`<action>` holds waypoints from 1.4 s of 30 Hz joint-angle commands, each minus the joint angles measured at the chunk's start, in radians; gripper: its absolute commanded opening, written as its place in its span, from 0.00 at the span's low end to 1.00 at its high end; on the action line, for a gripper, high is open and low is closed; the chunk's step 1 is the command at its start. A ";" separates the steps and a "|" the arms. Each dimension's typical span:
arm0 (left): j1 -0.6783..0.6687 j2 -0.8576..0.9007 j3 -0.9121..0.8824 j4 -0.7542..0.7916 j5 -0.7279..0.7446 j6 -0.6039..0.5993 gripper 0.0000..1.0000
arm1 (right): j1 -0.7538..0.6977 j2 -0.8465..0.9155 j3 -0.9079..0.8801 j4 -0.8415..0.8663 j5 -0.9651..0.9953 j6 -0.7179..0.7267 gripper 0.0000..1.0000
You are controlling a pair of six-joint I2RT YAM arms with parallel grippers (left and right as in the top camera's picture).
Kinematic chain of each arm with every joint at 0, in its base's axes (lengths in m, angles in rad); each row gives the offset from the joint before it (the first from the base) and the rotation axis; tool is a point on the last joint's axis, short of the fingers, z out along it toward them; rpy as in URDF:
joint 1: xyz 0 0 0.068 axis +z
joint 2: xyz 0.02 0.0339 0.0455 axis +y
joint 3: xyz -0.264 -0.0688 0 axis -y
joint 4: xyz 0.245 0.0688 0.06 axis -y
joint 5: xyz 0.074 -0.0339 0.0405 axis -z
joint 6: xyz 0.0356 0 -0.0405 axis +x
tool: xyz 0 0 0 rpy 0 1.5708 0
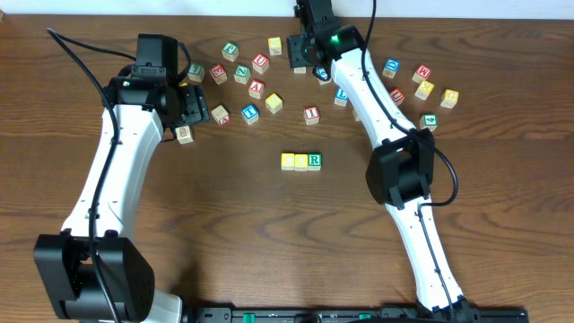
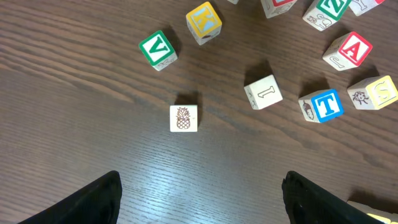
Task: Spell out CORL
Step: 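Lower the right gripper onto the blue L block and grasp it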
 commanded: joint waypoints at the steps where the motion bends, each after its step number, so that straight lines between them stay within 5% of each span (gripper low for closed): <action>1: 0.002 0.002 0.022 -0.002 -0.016 -0.009 0.82 | 0.015 0.034 0.015 0.008 0.013 0.028 0.54; 19: 0.002 0.002 0.022 -0.003 -0.016 -0.009 0.82 | 0.029 0.123 -0.002 0.078 0.106 0.076 0.53; 31: 0.002 0.002 0.022 -0.003 -0.016 -0.009 0.82 | 0.034 0.123 -0.003 0.112 0.108 0.076 0.33; 42: 0.002 0.002 0.022 -0.003 -0.016 -0.009 0.82 | 0.033 0.116 -0.001 0.071 0.113 0.075 0.25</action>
